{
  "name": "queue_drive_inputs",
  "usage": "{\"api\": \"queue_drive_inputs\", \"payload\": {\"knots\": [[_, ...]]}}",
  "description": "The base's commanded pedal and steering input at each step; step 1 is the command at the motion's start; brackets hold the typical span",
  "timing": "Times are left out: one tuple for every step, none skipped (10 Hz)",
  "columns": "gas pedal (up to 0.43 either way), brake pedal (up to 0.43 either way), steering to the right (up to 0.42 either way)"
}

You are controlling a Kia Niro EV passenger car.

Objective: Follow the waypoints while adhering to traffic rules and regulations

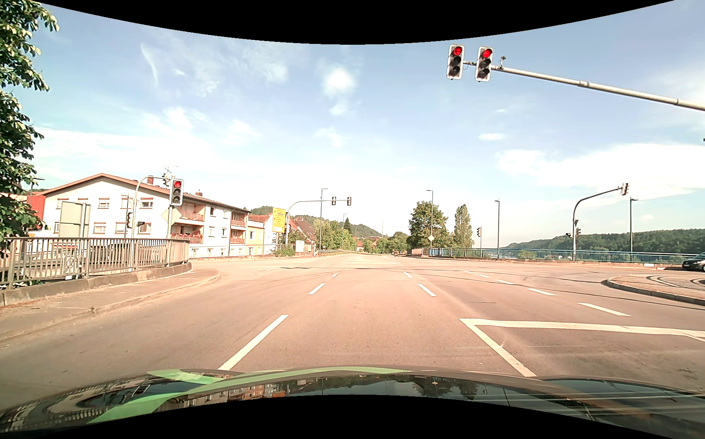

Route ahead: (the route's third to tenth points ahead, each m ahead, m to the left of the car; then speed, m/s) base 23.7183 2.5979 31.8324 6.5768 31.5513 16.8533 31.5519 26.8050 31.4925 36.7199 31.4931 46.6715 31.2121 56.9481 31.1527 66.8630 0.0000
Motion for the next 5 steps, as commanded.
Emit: {"api": "queue_drive_inputs", "payload": {"knots": [[0.0, 0.183, -0.008], [0.0, 0.183, -0.008], [0.0, 0.183, -0.008], [0.0, 0.183, -0.008], [0.0, 0.183, -0.008]]}}
